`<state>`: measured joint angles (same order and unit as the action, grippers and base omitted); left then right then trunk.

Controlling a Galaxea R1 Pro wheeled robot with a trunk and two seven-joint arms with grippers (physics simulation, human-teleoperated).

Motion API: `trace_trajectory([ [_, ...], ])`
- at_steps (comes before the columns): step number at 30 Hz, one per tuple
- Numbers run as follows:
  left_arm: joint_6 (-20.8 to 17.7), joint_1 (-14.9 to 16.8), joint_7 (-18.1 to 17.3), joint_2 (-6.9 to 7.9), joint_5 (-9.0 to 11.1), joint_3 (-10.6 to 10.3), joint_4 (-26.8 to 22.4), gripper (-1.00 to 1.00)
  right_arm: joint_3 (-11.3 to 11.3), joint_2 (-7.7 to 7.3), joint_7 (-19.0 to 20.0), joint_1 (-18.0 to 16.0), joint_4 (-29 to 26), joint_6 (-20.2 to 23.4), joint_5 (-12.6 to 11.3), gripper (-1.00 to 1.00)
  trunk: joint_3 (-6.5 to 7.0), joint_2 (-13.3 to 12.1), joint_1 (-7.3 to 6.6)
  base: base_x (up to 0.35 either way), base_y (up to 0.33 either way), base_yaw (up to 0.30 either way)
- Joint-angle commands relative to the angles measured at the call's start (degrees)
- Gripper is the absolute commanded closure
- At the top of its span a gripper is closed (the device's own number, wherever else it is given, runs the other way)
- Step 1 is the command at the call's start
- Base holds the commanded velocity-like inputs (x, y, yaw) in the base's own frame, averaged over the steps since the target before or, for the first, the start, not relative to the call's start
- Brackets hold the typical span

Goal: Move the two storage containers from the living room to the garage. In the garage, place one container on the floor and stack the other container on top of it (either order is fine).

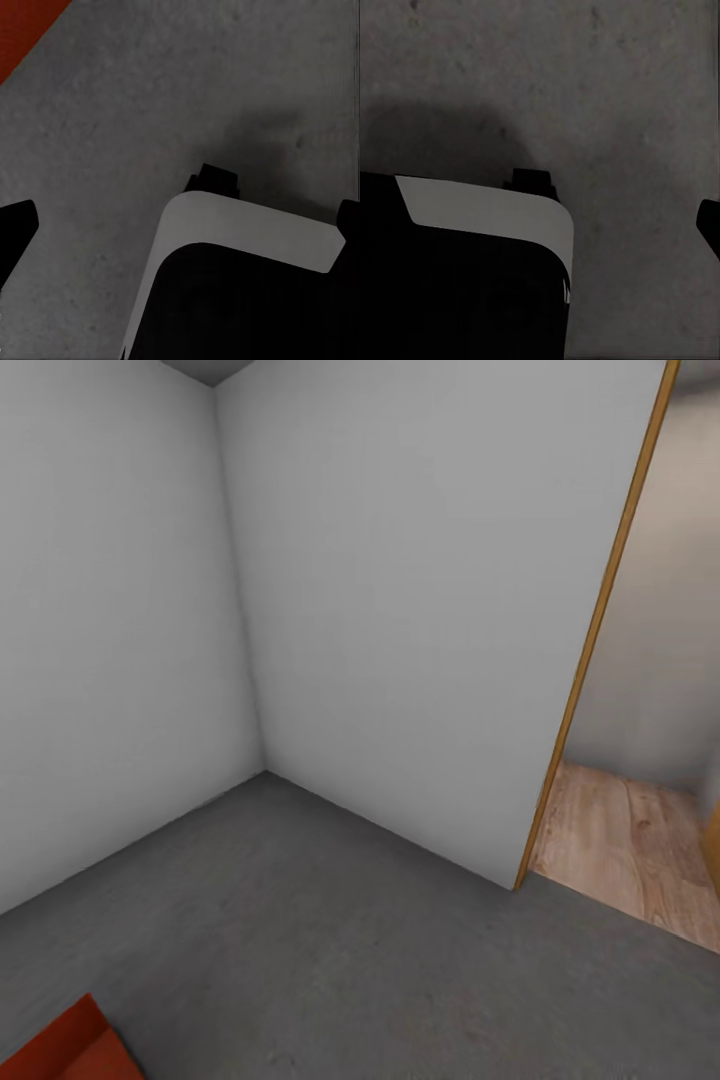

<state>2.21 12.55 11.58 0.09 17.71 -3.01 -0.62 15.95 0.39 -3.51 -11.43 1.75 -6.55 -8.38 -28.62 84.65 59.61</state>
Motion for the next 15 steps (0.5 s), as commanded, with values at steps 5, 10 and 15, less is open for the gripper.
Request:
trace_trajectory([
  [5, 0.2, 0.0, 0.1, 0.00, 0.5, -0.3, 0.0, -1.00, 0.5, 0.05, 0.0, -0.1, 0.2, -0.1, -0.6, -1.00, 0.13, 0.0, 0.00, 0.000, 0.000, -0.286],
  [10, 0.2, 0.0, 0.1, 0.00, 0.5, -0.3, 0.0, -1.00, 0.5, -0.01, 0.2, -0.1, 0.2, 0.0, -0.6, -1.00, 0.41, 0.0, 0.00, 0.000, 0.000, -0.253],
  [15, 0.2, 0.0, 0.1, 0.00, 0.4, -0.3, 0.0, -1.00, 0.5, -0.03, 0.3, -0.1, 0.2, 0.1, -0.6, -1.00, 0.74, 0.0, 0.00, 0.000, 0.000, -0.229],
])
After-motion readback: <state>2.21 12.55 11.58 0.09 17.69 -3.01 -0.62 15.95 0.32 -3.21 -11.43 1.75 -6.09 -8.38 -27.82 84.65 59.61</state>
